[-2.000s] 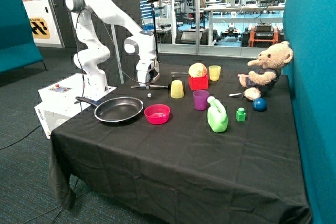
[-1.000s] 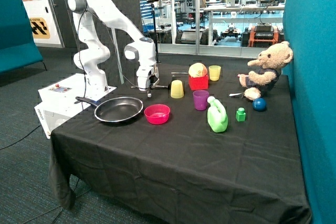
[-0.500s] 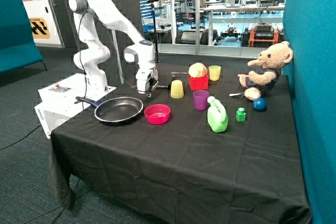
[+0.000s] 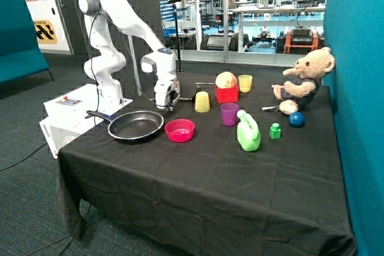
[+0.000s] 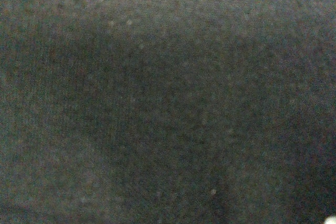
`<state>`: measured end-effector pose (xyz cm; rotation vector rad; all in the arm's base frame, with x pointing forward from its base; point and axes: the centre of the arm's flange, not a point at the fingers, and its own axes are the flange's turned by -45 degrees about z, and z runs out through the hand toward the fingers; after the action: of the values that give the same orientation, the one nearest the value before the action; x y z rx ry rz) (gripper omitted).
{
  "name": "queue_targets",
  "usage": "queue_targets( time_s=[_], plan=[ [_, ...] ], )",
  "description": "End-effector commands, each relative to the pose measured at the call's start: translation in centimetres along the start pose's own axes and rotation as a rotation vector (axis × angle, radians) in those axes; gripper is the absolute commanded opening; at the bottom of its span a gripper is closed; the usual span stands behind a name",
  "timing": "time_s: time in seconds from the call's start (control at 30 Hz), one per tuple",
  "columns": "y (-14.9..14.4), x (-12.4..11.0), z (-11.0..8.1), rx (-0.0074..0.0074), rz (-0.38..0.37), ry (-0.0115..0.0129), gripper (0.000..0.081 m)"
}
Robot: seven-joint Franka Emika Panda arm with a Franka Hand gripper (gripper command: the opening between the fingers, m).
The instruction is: Roll the dices in the bowl
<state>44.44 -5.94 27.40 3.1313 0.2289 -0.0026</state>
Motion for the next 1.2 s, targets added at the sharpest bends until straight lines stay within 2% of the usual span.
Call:
queue_targets(
  time_s=[0.0,0.6,0.7,0.8,0.83,0.93,1.17],
  plan=[
    [0.07,-0.06,0.43,0.0018,0.000,0.0018,0.0324],
    [0.04,0.07,0.58,0.0018,-0.011,0.0018,0.0283],
    [0.02,-0.09,0.65,0.0018,-0.011,0.0018,0.0237],
    [0.00,-0.29,0.69,0.0018,-0.009,0.0018,0.0057],
    [0.00,-0.34,0.67,0.0018,-0.001,0.0018,0.0028],
    [0.03,-0.37,0.58,0.0018,-0.001,0.0018,0.0004],
    [-0.06,-0.31,0.55,0.0017,-0.016,0.0018,0.0000]
  ],
)
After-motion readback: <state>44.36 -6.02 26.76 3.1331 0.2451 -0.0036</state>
